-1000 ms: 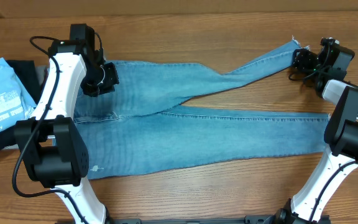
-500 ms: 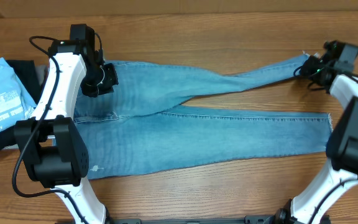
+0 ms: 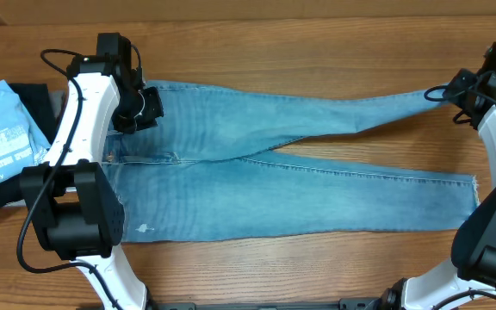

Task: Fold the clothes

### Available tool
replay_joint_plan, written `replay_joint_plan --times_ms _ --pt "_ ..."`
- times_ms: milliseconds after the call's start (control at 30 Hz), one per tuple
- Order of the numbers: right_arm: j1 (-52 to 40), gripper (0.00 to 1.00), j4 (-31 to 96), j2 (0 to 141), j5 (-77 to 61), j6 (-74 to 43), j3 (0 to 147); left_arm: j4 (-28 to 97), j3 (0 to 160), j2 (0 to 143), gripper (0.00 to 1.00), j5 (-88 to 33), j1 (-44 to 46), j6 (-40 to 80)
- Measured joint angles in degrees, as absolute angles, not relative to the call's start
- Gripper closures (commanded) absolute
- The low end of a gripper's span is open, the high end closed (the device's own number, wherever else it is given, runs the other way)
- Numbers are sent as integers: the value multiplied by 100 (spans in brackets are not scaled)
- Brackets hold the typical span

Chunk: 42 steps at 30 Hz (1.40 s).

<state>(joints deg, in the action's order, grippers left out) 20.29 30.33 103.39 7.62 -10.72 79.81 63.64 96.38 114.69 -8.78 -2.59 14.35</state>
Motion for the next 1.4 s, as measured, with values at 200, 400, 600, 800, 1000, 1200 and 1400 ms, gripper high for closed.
replay_joint_plan --times_ms 200,400,600,800,1000,1200,1400 --pt "2064 93 4510 10339 1011 -1199 7981 6344 9638 11469 96 -827 -259 1363" --pt "2226 73 4567 10339 1105 -1686 7975 6344 9638 11469 96 -788 -259 1328" --pt "3341 0 3922 10600 915 -2075 7972 6344 9638 11472 96 -768 -259 1326" --pt "3339 15 3813 10713 464 -847 7972 6348 9638 11469 96 -768 -259 1306" --pt "3334 60 2453 12025 -392 121 7966 6370 9638 11469 96 -768 -259 1308" --pt "3345 96 3153 12040 -692 97 8060 6447 9638 11469 96 -768 -259 1306" --pt "3354 27 5286 11246 -421 -740 9631 6473 9640 11472 96 -760 -259 1306"
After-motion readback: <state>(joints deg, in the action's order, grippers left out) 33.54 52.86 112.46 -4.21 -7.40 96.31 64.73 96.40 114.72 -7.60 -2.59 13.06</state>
